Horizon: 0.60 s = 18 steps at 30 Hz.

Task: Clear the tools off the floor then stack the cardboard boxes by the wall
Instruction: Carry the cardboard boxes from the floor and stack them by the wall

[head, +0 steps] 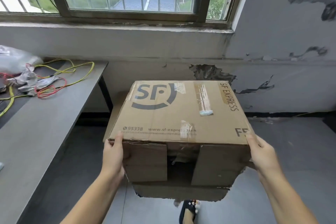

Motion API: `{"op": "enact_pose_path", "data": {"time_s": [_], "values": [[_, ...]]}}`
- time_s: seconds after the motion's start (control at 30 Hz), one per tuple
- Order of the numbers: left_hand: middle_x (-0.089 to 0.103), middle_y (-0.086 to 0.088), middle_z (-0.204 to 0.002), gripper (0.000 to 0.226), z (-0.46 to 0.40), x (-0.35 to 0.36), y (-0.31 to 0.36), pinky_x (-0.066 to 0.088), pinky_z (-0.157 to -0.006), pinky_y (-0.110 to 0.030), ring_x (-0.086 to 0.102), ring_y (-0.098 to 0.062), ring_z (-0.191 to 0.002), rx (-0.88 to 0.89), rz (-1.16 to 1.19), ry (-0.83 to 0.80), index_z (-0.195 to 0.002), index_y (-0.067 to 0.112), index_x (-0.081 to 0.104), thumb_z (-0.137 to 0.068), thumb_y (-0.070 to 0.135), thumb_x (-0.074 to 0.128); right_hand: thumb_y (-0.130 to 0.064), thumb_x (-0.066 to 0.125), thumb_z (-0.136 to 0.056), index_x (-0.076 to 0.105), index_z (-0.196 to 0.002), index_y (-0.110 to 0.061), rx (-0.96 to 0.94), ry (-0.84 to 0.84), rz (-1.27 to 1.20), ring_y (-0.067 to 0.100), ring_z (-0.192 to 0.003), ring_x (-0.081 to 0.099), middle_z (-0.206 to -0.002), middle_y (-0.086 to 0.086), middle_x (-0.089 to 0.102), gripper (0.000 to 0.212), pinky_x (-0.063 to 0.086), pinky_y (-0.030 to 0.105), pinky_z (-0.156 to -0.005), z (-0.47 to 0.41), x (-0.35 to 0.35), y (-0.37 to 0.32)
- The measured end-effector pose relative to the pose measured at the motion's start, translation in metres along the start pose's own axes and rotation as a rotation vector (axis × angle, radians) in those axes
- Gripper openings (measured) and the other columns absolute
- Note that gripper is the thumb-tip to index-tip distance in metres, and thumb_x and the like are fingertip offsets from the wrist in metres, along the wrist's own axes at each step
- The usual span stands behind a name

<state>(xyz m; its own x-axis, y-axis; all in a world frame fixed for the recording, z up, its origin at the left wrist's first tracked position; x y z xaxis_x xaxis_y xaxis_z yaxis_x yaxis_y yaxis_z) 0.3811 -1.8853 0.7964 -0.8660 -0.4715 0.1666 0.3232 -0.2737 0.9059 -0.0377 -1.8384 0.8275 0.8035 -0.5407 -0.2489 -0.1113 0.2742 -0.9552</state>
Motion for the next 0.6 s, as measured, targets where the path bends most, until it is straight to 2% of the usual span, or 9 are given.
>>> {"op": "enact_pose_path", "data": {"time_s": [0.07, 0.17, 0.3, 0.37, 0.43, 0.53, 0.6], "values": [[0.062, -0.006, -0.116, 0.013, -0.031, 0.039, 0.002, 0.047, -0.088, -0.045, 0.059, -0.027, -0.109, 0.009, 0.020, 0.008, -0.096, 0.025, 0.053, -0.094, 0.037, 0.053, -0.036, 0.051, -0.095, 0.064, -0.114, -0.027, -0.016, -0.017, -0.025, 0.018, -0.102, 0.061, -0.099, -0.008, 0.067, 0.025, 0.047, 0.038, -0.092, -0.051, 0.011, -0.013], [0.062, -0.006, -0.117, 0.012, -0.076, 0.095, 0.004, 0.044, -0.100, -0.050, 0.058, -0.024, -0.110, 0.011, 0.037, 0.031, -0.094, 0.024, 0.052, -0.094, 0.036, 0.054, -0.029, 0.049, -0.097, 0.059, -0.125, -0.015, -0.036, -0.030, -0.053, 0.015, -0.101, 0.056, -0.106, -0.002, 0.063, 0.033, 0.038, 0.028, -0.087, -0.128, 0.023, -0.034], [0.061, -0.003, -0.119, 0.012, -0.133, 0.167, 0.015, 0.042, -0.101, -0.050, 0.056, -0.021, -0.107, -0.018, 0.017, 0.035, -0.095, 0.026, 0.051, -0.094, 0.037, 0.053, -0.027, 0.049, -0.097, 0.057, -0.126, -0.009, -0.034, -0.058, -0.051, 0.015, -0.102, 0.053, -0.113, 0.002, 0.061, 0.035, 0.036, 0.027, -0.087, -0.226, 0.043, -0.064], [0.060, -0.003, -0.122, 0.015, -0.163, 0.193, 0.019, 0.043, -0.101, -0.050, 0.056, -0.022, -0.112, -0.017, 0.010, 0.059, -0.102, 0.024, 0.051, -0.094, 0.036, 0.053, -0.027, 0.049, -0.097, 0.057, -0.126, -0.010, -0.023, -0.081, -0.042, 0.015, -0.100, 0.053, -0.113, 0.003, 0.061, 0.035, 0.037, 0.026, -0.086, -0.269, 0.059, -0.070], [0.060, -0.002, -0.119, 0.021, -0.191, 0.217, 0.023, 0.045, -0.098, -0.048, 0.058, -0.022, -0.109, -0.018, 0.010, 0.070, -0.109, 0.020, 0.048, -0.095, 0.035, 0.053, -0.028, 0.049, -0.097, 0.058, -0.126, -0.010, -0.013, -0.094, -0.040, 0.014, -0.101, 0.053, -0.113, 0.002, 0.061, 0.035, 0.037, 0.026, -0.087, -0.305, 0.075, -0.074], [0.060, 0.001, -0.107, 0.020, -0.230, 0.251, 0.029, 0.048, -0.088, -0.042, 0.058, -0.019, -0.097, -0.025, 0.000, 0.081, -0.111, 0.019, 0.046, -0.096, 0.032, 0.050, -0.030, 0.050, -0.096, 0.059, -0.126, -0.013, 0.030, -0.099, -0.038, 0.017, -0.103, 0.056, -0.112, 0.001, 0.063, 0.035, 0.043, 0.031, -0.092, -0.356, 0.099, -0.069], [0.060, -0.001, -0.114, 0.018, -0.259, 0.267, 0.029, 0.047, -0.093, -0.046, 0.058, -0.021, -0.103, -0.035, -0.024, 0.087, -0.107, 0.019, 0.048, -0.095, 0.033, 0.051, -0.036, 0.052, -0.094, 0.060, -0.125, -0.018, 0.074, -0.096, -0.037, 0.022, -0.105, 0.060, -0.112, 0.001, 0.066, 0.037, 0.047, 0.045, -0.097, -0.385, 0.115, -0.061]]}}
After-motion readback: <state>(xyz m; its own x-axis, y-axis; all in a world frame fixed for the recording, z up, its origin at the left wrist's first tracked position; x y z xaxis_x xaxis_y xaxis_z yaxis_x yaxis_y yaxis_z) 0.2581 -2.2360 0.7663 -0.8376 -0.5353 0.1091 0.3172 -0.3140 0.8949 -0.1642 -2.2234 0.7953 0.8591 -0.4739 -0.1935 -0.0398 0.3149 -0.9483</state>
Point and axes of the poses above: each hand's wrist, its own z-axis away from the middle knuckle, its own x-axis out of the palm, y = z × x, the point moved 8 cm from there along -z, towards the middle knuckle
